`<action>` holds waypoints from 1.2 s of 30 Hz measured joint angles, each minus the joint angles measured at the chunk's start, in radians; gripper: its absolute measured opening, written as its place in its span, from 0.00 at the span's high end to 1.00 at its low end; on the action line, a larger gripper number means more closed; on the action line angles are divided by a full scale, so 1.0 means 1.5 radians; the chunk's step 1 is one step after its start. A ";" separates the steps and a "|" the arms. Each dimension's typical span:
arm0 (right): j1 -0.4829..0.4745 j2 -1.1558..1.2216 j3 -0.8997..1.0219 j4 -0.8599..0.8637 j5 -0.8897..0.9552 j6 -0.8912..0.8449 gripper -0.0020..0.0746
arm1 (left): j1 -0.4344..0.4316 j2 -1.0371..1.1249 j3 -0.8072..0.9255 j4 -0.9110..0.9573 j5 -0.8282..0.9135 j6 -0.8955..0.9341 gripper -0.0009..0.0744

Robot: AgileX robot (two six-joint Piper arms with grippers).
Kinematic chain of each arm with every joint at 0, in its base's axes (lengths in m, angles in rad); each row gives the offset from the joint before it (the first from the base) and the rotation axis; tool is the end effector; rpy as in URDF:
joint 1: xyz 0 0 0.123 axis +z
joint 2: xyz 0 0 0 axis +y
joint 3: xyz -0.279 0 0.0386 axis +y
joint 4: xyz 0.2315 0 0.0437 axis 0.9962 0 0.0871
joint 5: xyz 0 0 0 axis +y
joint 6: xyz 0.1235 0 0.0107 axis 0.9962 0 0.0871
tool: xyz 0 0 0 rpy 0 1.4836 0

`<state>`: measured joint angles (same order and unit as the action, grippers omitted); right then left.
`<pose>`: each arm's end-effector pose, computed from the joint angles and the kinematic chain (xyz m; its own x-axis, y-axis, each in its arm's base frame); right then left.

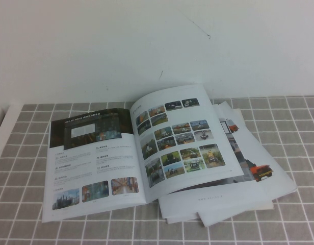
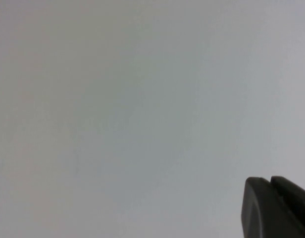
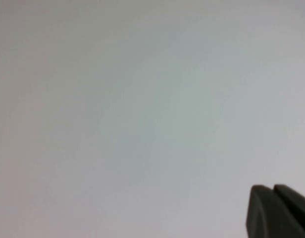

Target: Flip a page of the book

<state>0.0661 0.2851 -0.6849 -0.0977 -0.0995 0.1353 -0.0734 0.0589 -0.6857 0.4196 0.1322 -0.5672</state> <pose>0.0425 0.0040 0.4373 0.5486 0.0745 -0.8327 -0.0951 0.9951 0.0264 -0.0112 0.0075 0.4183 0.5468 -0.1907 -0.8153 0.1123 0.9816 -0.1543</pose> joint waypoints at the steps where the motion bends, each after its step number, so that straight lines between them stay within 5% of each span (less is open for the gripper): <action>1: 0.000 0.036 -0.011 0.000 0.023 0.000 0.98 | 0.000 0.016 -0.005 -0.006 0.037 0.000 0.99; 14: 0.000 0.256 -0.042 0.011 0.364 -0.005 0.98 | -0.033 0.293 -0.014 -0.205 0.389 0.290 0.99; 18: 0.000 0.262 -0.042 0.017 0.495 -0.020 0.98 | -0.091 0.360 -0.014 -0.219 0.396 0.306 0.99; 25: 0.000 0.263 -0.042 0.081 0.531 -0.040 0.98 | -0.127 0.430 -0.014 -0.252 0.329 0.334 0.99; 36: 0.000 0.425 -0.045 0.329 0.525 -0.352 0.98 | -0.127 0.586 -0.014 -0.420 0.289 0.378 0.99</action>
<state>0.0661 0.9228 -0.7520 0.3952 0.6887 -0.3922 -0.2642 0.9378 -0.7072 -0.2100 0.5660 0.0000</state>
